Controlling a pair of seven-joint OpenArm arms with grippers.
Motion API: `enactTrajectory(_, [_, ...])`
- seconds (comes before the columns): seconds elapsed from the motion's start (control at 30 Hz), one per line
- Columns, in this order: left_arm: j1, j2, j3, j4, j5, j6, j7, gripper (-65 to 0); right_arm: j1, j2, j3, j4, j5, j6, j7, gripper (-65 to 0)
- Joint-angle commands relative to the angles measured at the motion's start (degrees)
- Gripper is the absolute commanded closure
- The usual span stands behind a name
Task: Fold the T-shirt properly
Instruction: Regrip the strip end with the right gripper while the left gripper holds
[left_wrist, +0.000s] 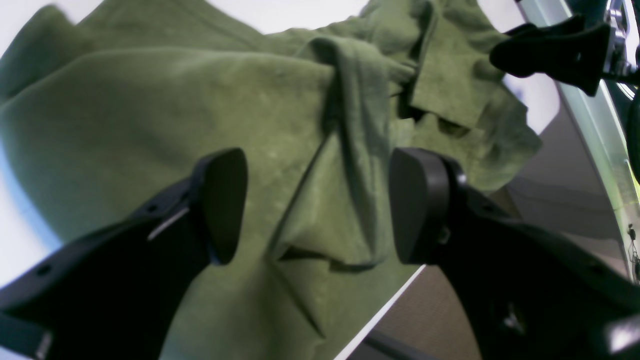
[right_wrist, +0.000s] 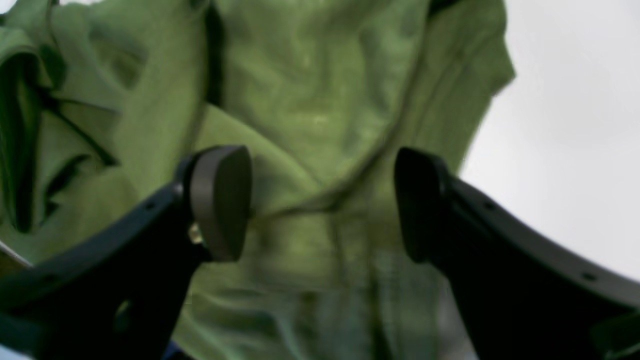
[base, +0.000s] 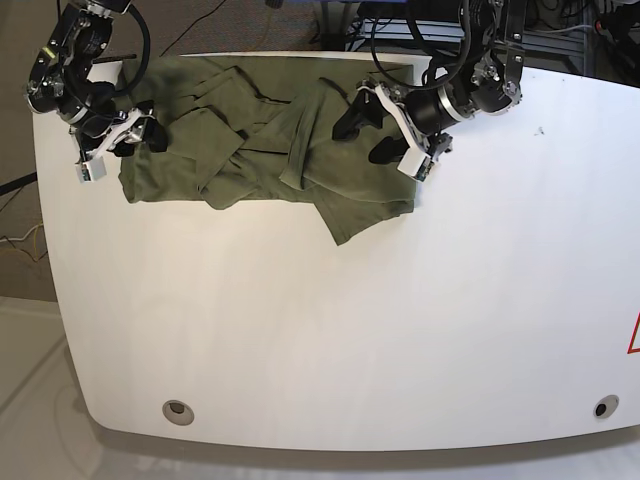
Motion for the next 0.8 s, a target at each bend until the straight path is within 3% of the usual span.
enactTrajectory(0.0, [-0.4, 0.1, 0.0, 0.7, -1.4, -0.3, -1.0, -41.6, 0.3, 1.1, 0.4, -0.1, 1.1, 0.4, 1.3, -42.4])
enactTrajectory(0.77, [0.1, 0.7, 0.2, 1.1, -1.2, -0.2, -1.0, -41.4, 2.0, -0.7, -3.3, -5.9, 1.8, 0.4, 1.3, -39.8])
